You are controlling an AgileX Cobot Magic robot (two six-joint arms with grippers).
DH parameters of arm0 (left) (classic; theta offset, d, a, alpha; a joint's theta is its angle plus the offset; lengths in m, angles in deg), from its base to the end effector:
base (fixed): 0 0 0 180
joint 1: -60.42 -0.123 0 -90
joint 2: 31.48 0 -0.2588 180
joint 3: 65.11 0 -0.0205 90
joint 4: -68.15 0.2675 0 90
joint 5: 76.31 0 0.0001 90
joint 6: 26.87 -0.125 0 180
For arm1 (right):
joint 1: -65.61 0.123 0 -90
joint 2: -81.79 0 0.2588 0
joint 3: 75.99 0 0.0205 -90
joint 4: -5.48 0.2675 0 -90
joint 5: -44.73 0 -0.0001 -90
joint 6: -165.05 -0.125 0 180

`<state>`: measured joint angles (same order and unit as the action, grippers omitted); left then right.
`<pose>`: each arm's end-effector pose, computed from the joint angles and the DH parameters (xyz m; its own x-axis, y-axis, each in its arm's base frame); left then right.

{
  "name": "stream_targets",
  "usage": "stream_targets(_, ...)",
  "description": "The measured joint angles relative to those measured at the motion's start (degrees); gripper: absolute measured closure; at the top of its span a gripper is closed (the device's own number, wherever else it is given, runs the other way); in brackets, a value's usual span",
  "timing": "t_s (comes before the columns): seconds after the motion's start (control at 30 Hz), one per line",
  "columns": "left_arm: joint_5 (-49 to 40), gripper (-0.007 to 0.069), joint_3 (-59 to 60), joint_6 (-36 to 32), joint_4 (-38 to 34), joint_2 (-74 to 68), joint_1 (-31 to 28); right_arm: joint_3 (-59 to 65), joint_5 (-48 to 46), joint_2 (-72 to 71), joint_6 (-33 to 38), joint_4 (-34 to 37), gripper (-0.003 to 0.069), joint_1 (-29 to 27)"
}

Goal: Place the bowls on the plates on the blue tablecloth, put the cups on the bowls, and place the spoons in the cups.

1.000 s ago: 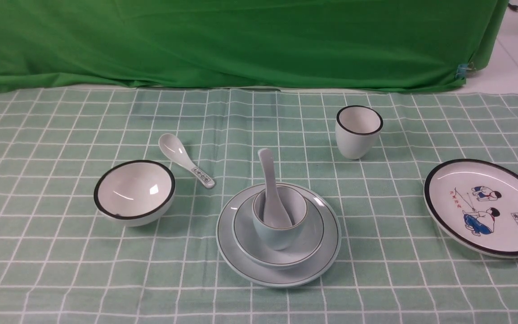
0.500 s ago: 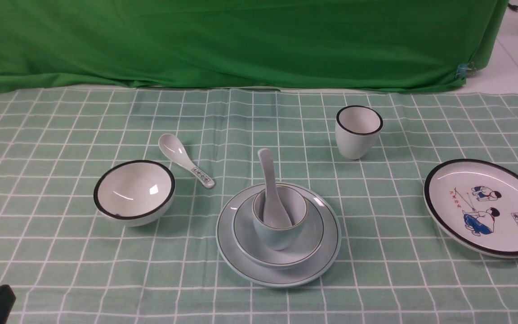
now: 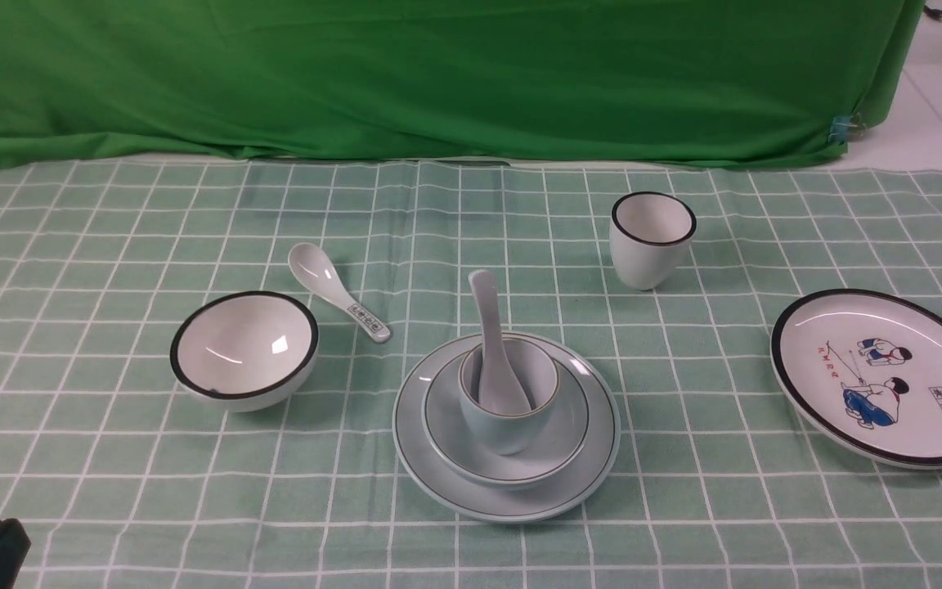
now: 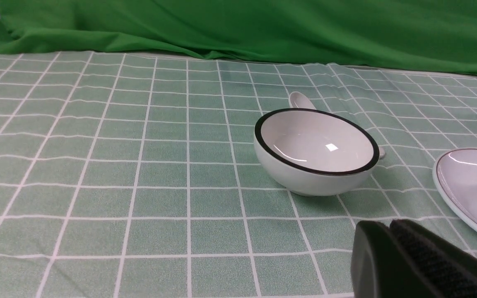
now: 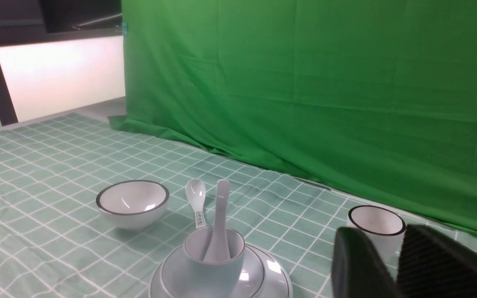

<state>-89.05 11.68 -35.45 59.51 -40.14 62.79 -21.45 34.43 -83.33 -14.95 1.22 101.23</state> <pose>0.1326 -0.0096 0.1860 -0.1397 0.0084 -0.9902 0.0745 0.9972 -0.0021 0.0953 0.0663 0.3249 0.1869 0.0440 -0.9814 -0.5596 0.8259 -0.0695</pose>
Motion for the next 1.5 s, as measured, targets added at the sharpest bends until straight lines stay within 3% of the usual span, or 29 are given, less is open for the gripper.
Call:
stream_targets(0.33, 0.0, 0.0612, 0.0, -0.05, 0.0, 0.0, 0.0, 0.8, -0.42, -0.78, 0.34, 0.0, 0.0443, -1.29)
stream_targets(0.4, 0.0, 0.0612, 0.0, -0.05, 0.0, 0.0, 0.0, 2.15, -0.42, -1.23, 1.38, 0.0, 0.0443, -5.15)
stream_targets(0.57, 0.0, 0.0607, 0.0, -0.05, 0.0, 0.0, 0.0, 11.8, -0.42, -2.08, 5.96, 0.0, 0.0443, -23.52)
stream_targets(0.67, 0.0, 0.0607, 0.0, -0.05, 0.0, 0.0, 0.0, 19.48, -0.73, -4.7, 6.54, 0.0, 0.0436, -29.21)
stream_targets(1.5, -0.09, 0.0607, 0.0, -0.05, 0.06, 0.0, 0.0, 22.29, -3.42, -6.18, 6.37, 0.0, 0.0423, -31.39)
